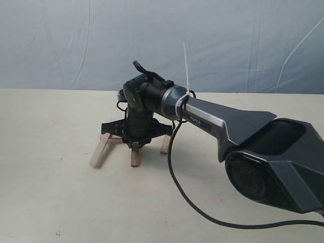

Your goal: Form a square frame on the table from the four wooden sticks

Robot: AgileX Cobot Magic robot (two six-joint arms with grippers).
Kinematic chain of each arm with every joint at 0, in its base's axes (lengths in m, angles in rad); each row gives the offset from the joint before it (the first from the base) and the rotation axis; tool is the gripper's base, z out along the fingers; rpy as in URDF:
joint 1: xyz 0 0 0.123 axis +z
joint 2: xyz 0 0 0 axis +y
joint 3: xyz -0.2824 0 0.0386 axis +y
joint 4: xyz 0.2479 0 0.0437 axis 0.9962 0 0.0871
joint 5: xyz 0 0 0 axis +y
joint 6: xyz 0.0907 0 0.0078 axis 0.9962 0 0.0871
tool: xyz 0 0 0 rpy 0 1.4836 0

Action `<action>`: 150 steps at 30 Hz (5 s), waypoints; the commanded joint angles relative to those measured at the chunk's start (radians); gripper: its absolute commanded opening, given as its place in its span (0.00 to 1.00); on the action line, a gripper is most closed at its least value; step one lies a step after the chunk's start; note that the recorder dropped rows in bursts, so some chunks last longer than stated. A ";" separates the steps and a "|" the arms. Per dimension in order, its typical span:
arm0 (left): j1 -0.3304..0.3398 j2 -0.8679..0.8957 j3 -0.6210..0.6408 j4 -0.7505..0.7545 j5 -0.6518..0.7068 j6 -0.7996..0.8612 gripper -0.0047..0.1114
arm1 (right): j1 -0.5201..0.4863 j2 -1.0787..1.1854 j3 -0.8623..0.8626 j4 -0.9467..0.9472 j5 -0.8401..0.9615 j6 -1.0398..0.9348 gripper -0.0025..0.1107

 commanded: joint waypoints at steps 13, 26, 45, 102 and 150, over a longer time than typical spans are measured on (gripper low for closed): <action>0.000 -0.004 0.004 -0.006 0.006 0.000 0.04 | -0.069 -0.092 -0.009 0.026 0.024 -0.425 0.01; 0.000 -0.004 0.004 -0.019 0.004 0.000 0.04 | -0.230 -0.121 -0.009 0.121 0.069 -0.963 0.01; 0.000 -0.004 0.004 -0.028 -0.011 0.000 0.04 | -0.249 -0.065 -0.009 0.193 -0.069 -1.496 0.01; -0.151 1.779 -0.560 0.609 -0.342 -0.536 0.04 | -0.070 -0.116 0.153 0.174 0.208 -0.416 0.01; 0.034 1.350 -0.452 0.858 -0.252 -0.733 0.04 | -0.654 -0.822 1.130 0.181 -0.335 -0.638 0.01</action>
